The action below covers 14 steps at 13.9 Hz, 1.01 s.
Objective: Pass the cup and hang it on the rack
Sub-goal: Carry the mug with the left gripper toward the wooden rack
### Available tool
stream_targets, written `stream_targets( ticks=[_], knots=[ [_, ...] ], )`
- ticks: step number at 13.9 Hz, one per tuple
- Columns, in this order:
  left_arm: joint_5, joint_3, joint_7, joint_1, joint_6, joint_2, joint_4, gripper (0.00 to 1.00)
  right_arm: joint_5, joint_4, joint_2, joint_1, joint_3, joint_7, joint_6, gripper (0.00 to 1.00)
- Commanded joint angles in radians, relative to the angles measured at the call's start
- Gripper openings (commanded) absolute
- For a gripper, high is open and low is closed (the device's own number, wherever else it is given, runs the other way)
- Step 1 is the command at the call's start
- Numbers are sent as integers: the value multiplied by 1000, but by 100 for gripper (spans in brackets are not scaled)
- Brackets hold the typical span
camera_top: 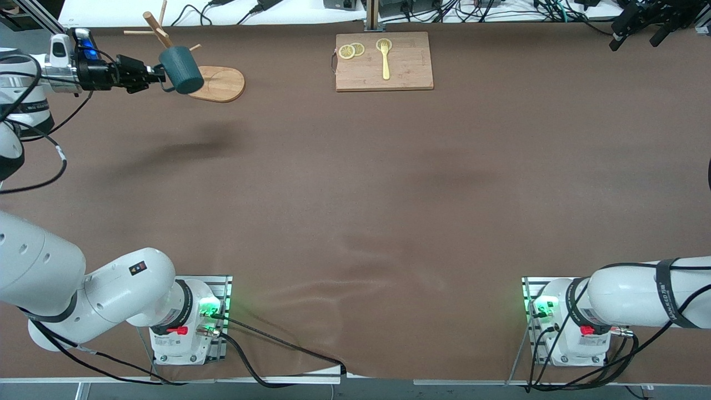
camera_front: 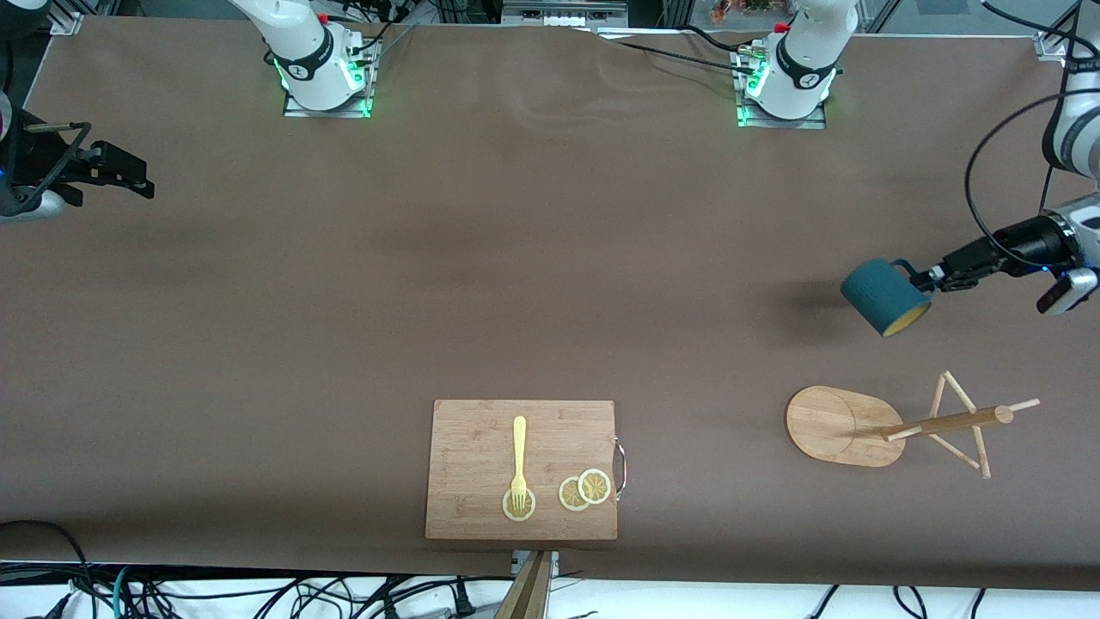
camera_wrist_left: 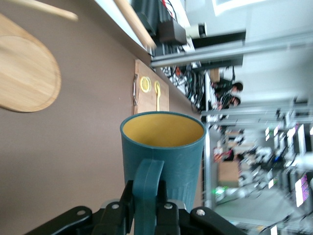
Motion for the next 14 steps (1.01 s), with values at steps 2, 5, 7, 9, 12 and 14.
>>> stream_targets(
  ticks=[2,5,7,9,12,14],
  knots=[
    [-95,-4,-241,12,-72,125,161,0,10,17,-2,1,5,16,-19,100],
    [-164,-4,-354,9,-72,164,166,0,10,17,-3,1,15,16,-19,100],
    [-192,-4,-413,8,-75,216,222,0,10,17,-3,1,15,11,-19,100],
    [-215,-7,-517,14,-95,238,246,0,10,17,-3,1,17,10,-19,100],
    [-251,-7,-625,18,-136,285,287,0,10,17,-3,1,17,7,-19,100],
    [-259,-6,-623,20,-162,331,317,0,12,17,-3,1,17,14,-39,100]
  ],
)
